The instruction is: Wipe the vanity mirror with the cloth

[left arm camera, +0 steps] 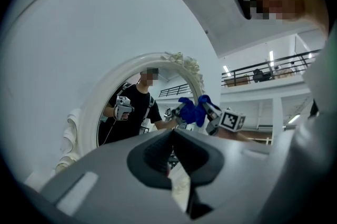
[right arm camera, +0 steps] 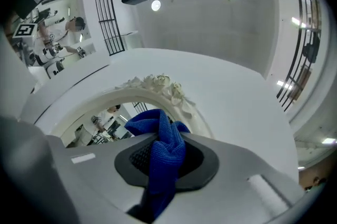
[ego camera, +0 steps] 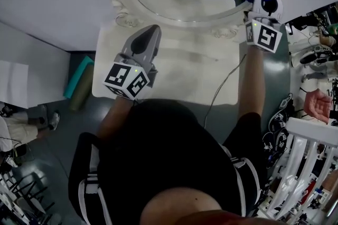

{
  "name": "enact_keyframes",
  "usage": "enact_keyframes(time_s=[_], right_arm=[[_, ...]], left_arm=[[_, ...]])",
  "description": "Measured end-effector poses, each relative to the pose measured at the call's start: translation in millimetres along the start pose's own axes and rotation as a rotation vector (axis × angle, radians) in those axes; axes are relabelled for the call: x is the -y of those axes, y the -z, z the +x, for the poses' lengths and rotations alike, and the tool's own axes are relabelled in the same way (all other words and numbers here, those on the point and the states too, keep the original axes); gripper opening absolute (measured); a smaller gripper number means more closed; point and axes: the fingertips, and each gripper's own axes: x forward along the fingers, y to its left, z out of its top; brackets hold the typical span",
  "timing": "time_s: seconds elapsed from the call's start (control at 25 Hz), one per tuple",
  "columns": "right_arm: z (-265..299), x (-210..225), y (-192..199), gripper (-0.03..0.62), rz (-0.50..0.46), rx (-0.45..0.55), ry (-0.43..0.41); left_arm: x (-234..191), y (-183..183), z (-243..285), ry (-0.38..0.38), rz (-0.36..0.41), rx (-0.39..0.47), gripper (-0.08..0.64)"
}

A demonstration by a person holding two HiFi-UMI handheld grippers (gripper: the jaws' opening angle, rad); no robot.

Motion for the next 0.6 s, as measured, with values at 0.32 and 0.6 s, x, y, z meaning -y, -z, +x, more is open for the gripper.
enact_keyframes(time_s=[0.32, 0.6], right_arm=[[45, 5, -46, 0.049, -0.159, 0.023, 0.011], [58, -12, -21, 0.049, -0.354, -0.059, -0.038]], left_arm=[[1, -3, 6, 0.008, -0.010, 0.007, 0.011], [-8, -3, 18, -0.008, -0.003, -0.004, 0.011]])
